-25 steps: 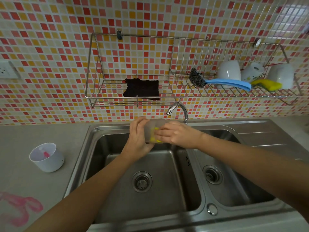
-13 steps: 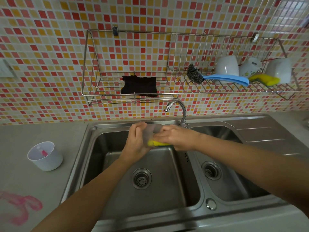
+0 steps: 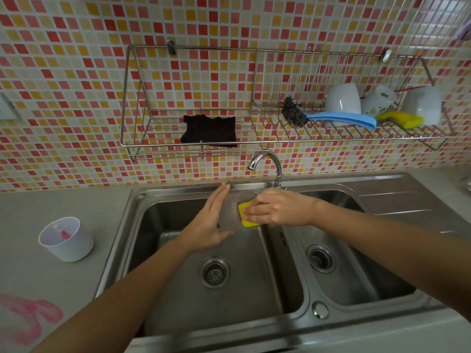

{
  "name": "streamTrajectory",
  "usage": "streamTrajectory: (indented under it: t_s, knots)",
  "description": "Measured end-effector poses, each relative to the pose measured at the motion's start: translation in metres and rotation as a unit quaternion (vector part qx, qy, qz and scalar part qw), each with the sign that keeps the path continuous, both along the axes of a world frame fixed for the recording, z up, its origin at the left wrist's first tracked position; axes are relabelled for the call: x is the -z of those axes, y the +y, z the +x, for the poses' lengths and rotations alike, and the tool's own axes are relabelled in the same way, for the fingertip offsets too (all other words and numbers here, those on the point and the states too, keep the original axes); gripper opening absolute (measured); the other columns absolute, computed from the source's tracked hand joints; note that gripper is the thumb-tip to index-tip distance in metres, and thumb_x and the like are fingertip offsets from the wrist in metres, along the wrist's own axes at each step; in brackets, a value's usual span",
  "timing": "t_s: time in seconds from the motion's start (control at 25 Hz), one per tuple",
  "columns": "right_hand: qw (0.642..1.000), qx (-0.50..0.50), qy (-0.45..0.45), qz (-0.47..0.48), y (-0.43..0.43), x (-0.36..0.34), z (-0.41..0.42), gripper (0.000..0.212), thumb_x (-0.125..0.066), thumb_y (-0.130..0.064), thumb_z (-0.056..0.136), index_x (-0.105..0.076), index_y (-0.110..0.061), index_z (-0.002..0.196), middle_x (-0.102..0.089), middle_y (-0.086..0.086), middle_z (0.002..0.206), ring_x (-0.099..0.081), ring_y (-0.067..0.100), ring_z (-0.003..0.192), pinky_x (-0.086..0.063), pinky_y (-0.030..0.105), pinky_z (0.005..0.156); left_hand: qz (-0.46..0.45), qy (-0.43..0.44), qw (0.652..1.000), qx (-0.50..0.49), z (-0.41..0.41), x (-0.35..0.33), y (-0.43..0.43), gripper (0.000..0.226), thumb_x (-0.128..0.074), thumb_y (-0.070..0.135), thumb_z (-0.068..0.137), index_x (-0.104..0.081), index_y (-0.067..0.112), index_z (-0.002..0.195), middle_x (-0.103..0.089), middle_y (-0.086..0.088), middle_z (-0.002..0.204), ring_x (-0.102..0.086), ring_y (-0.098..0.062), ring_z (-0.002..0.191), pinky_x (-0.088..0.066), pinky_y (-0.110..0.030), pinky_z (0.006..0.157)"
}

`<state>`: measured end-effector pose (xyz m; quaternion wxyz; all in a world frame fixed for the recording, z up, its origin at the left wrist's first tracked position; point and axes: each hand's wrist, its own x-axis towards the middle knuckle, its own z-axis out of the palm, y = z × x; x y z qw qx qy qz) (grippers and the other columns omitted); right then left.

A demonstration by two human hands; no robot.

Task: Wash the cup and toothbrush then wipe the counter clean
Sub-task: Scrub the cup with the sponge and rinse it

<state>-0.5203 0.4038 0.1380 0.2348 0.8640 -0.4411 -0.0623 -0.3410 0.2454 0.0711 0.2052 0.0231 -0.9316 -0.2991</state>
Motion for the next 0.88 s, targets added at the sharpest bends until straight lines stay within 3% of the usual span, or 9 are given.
streamTrajectory:
  t_s: [0.08, 0.2, 0.28, 0.36, 0.48, 0.56, 0.68, 0.76, 0.88]
  knots:
    - [1.0, -0.011, 0.018, 0.003, 0.001, -0.004, -0.005, 0.037, -0.074, -0.013, 0.077, -0.066, -0.016, 0.113, -0.068, -0.001, 0.114, -0.063, 0.017, 0.096, -0.051, 0.03, 0.073, 0.0, -0.043, 0.999, 0.012, 0.0, -0.003, -0.002, 0.101, -0.078, 0.022, 0.074, -0.011, 0.009, 0.147, -0.025, -0.009, 0.15, -0.027, -0.015, 0.137, -0.024, -0.019, 0.111]
    - [1.0, 0.004, 0.0, 0.0, 0.001, -0.002, 0.004, 0.03, -0.061, -0.008, 0.084, -0.066, -0.015, 0.113, -0.068, -0.001, 0.116, -0.063, 0.018, 0.096, -0.051, 0.03, 0.074, -0.062, -0.011, 0.998, -0.002, 0.002, -0.003, -0.003, 0.088, -0.079, 0.024, 0.072, -0.028, -0.001, 0.139, -0.036, -0.015, 0.133, -0.05, -0.025, 0.117, -0.043, -0.023, 0.094]
    - [0.993, 0.068, -0.091, 0.04, 0.002, 0.002, 0.015, 0.043, -0.054, 0.003, 0.078, -0.063, -0.011, 0.117, -0.067, 0.002, 0.118, -0.062, 0.024, 0.094, -0.053, 0.034, 0.076, -0.102, 0.021, 0.994, -0.029, 0.006, 0.004, -0.004, 0.086, -0.082, 0.018, 0.068, -0.031, -0.004, 0.134, -0.034, -0.014, 0.128, -0.059, -0.033, 0.104, -0.046, -0.017, 0.081]
    - [0.979, 0.115, -0.146, 0.088, 0.004, 0.003, 0.019, 0.063, -0.06, 0.013, 0.063, -0.059, -0.007, 0.122, -0.066, 0.006, 0.119, -0.061, 0.03, 0.093, -0.054, 0.041, 0.079, -0.124, 0.057, 0.99, -0.041, 0.008, 0.009, -0.003, 0.09, -0.086, 0.015, 0.062, -0.03, 0.0, 0.13, -0.03, -0.008, 0.123, -0.063, -0.036, 0.095, -0.046, -0.017, 0.074]
    - [0.977, 0.144, -0.148, 0.059, 0.004, -0.003, 0.019, 0.063, -0.073, 0.01, 0.053, -0.065, -0.006, 0.114, -0.07, 0.006, 0.108, -0.064, 0.029, 0.086, -0.056, 0.039, 0.074, -0.128, 0.096, 0.985, -0.06, 0.005, 0.006, 0.004, 0.091, -0.089, 0.017, 0.058, -0.031, 0.0, 0.126, -0.03, -0.006, 0.119, -0.066, -0.036, 0.089, -0.051, -0.022, 0.073]
    - [0.974, 0.125, -0.174, 0.074, 0.007, -0.001, 0.024, 0.048, -0.075, -0.002, 0.063, -0.066, -0.007, 0.11, -0.071, 0.005, 0.105, -0.064, 0.028, 0.085, -0.056, 0.036, 0.074, -0.131, 0.115, 0.983, -0.059, 0.002, 0.003, 0.008, 0.093, -0.09, 0.016, 0.055, -0.031, -0.001, 0.125, -0.031, -0.008, 0.118, -0.066, -0.039, 0.089, -0.051, -0.024, 0.075]
    - [0.99, 0.081, -0.117, 0.02, 0.009, -0.005, 0.021, 0.03, -0.05, -0.012, 0.086, -0.066, -0.009, 0.111, -0.07, 0.004, 0.109, -0.064, 0.024, 0.088, -0.053, 0.033, 0.074, -0.102, 0.131, 0.984, -0.07, -0.003, 0.003, 0.013, 0.094, -0.092, 0.013, 0.051, -0.032, -0.003, 0.121, -0.032, -0.009, 0.115, -0.064, -0.039, 0.087, -0.045, -0.016, 0.075]
    - [0.995, 0.056, -0.081, -0.036, 0.009, -0.006, 0.014, 0.03, -0.051, -0.006, 0.087, -0.064, -0.008, 0.113, -0.069, 0.005, 0.111, -0.064, 0.023, 0.09, -0.053, 0.033, 0.075, -0.075, 0.131, 0.985, -0.083, -0.006, 0.007, 0.016, 0.095, -0.092, 0.014, 0.05, -0.032, -0.003, 0.12, -0.034, -0.013, 0.115, -0.062, -0.035, 0.091, -0.042, -0.012, 0.073]
    - [0.971, 0.127, -0.202, 0.031, 0.01, -0.002, 0.027, 0.039, -0.07, -0.01, 0.077, -0.063, -0.008, 0.116, -0.069, 0.005, 0.111, -0.061, 0.025, 0.09, -0.05, 0.033, 0.079, -0.085, 0.167, 0.978, -0.091, -0.008, 0.013, 0.016, 0.097, -0.092, 0.014, 0.049, -0.031, -0.005, 0.122, -0.033, -0.013, 0.115, -0.047, -0.026, 0.103, -0.043, -0.019, 0.082]
